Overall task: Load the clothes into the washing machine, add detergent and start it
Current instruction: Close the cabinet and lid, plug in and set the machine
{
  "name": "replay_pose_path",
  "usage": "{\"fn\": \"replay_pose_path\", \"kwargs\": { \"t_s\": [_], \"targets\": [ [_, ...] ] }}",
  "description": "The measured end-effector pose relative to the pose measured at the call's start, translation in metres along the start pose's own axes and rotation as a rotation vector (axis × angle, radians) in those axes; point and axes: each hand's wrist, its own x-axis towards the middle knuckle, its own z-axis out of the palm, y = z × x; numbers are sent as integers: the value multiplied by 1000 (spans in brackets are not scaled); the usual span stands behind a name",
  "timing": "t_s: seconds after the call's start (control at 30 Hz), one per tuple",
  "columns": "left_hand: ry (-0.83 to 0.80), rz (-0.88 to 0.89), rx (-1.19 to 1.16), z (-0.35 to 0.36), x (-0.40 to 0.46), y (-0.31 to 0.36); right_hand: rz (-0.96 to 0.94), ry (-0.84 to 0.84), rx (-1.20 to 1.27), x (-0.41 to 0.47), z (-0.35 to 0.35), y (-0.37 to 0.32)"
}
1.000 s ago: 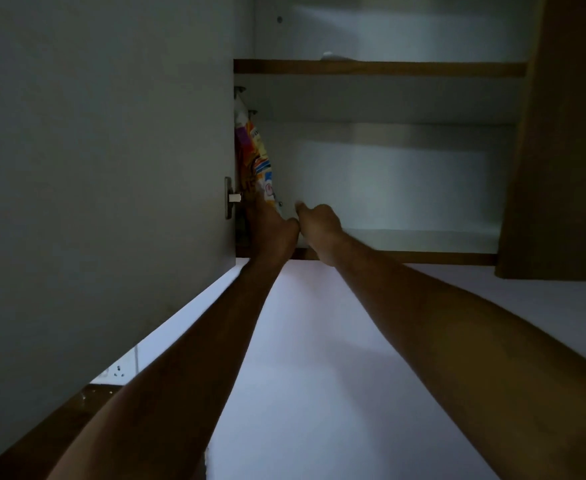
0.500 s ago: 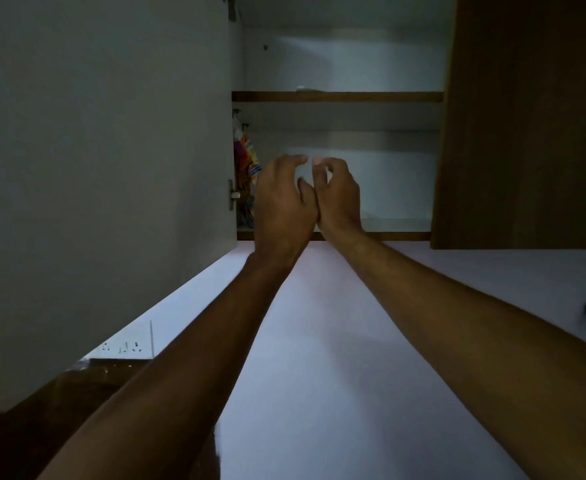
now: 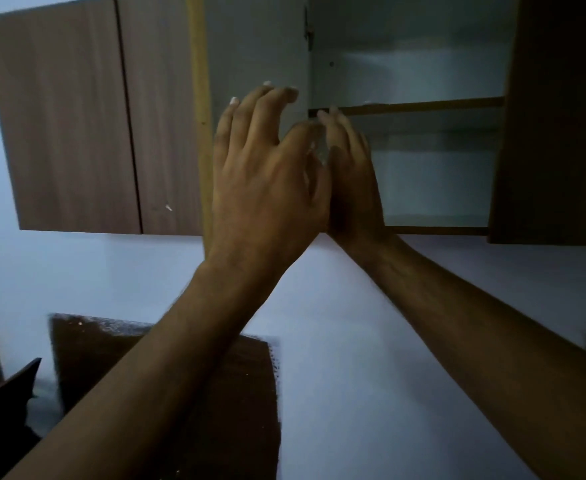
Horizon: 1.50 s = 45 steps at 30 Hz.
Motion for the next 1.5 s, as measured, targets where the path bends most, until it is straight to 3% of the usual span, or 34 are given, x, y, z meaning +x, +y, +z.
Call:
{"fn": "replay_pose_path", "kwargs": {
  "t_s": [0.1,0.27,0.5,0.63,0.93,1.1,1.23,1.4,1.5],
  "targets": [
    [94,34,2,-14,3,-14,-33,17,172,7,-4,-30],
    [172,-8,-96,-11,5,-41,49,113,234,21,1,-60],
    [250,-110,-531,3,5,-69,19,179,221,33,8,-86],
    [194,-327,-900,10,2,-70,-27,206,195,35,14,-103],
    [199,-454,-1209,16,3,-31,-161,305,-4,36,-21,-85],
    [188,-392,-1184,28,1,11,-100,300,-119,20,-56,-51],
    [51,-247,-1223,61,3,53,43,277,-244,3,-87,-9],
    [-125,-35,-1183,116,8,94,311,254,-185,-16,-104,47],
    [-230,55,-1118,149,5,114,383,240,-318,-19,-111,97]
  ]
}}
